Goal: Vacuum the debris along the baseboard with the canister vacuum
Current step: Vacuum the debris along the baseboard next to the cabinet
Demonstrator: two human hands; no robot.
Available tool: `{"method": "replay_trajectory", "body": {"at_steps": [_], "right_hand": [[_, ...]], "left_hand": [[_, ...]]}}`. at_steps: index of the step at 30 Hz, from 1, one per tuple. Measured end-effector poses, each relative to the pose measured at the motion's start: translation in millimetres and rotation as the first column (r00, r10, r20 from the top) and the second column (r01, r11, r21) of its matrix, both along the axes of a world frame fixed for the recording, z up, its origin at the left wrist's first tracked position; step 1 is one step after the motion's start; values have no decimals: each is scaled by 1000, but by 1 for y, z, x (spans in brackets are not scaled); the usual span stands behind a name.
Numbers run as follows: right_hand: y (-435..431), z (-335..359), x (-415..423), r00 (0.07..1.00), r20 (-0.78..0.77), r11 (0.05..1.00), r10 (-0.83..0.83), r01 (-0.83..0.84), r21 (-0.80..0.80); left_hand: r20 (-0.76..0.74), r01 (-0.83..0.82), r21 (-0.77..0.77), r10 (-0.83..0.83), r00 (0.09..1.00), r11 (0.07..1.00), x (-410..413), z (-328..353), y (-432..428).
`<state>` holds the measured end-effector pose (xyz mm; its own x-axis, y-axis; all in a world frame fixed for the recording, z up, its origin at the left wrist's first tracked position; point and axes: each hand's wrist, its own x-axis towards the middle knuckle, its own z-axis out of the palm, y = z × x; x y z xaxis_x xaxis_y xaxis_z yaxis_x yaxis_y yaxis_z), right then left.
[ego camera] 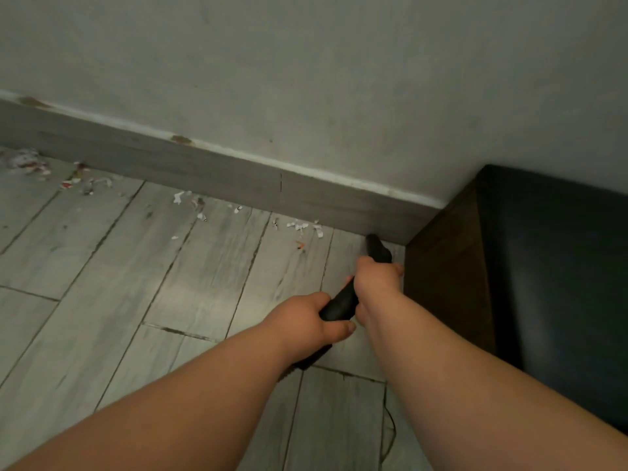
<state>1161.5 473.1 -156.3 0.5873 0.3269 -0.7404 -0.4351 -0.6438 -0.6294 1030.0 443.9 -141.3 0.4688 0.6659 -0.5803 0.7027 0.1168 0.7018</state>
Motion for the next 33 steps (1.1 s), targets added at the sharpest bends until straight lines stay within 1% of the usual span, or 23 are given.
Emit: {"method": "replay_trajectory", "body": {"at_steps": [2,4,7,10,13,16,19,20,24,27,28,31,33], "right_hand": [[0,-1,8,999,33,999,-26,27,-21],[2,0,19,998,44,999,-44,45,-15],[7,6,31,997,19,998,-69,69,-7],[8,8,33,999,-3,999,-37,37,-31],[4,4,38,997,1,996,-78,77,38],[0,-4,50,999,37,997,-25,22,67],[1,-8,53,991,60,990,-120,115,75],[2,-8,49,990,62,989,-130,125,73],[12,-6,22,998,9,995,-66,66,72],[20,-7,-2,992,14,984,124,-125,126],[22,-8,-10,987,12,980,161,-161,118],[27,-4,-30,988,-30,988,149,-147,46],[30,1,-41,985,-51,984,168,-164,71]], "left_hand": [[60,-6,-38,8,998,999,0,2,0],[84,29,-36,-25,996,999,3,5,1],[57,87,33,-89,994,996,12,10,7],[36,105,54,-107,994,993,15,14,12],[25,115,68,-117,993,991,19,13,10],[17,144,94,-146,989,985,29,15,6],[-10,166,122,-166,986,978,32,15,7],[-15,160,123,-160,987,979,29,15,8],[-39,108,117,-105,994,987,1,15,12],[-51,55,123,-49,998,991,-22,17,12],[-51,38,124,-31,998,992,-27,18,11],[-57,-10,120,17,998,993,-42,19,6],[-76,-39,129,49,996,991,-49,19,2]]}}
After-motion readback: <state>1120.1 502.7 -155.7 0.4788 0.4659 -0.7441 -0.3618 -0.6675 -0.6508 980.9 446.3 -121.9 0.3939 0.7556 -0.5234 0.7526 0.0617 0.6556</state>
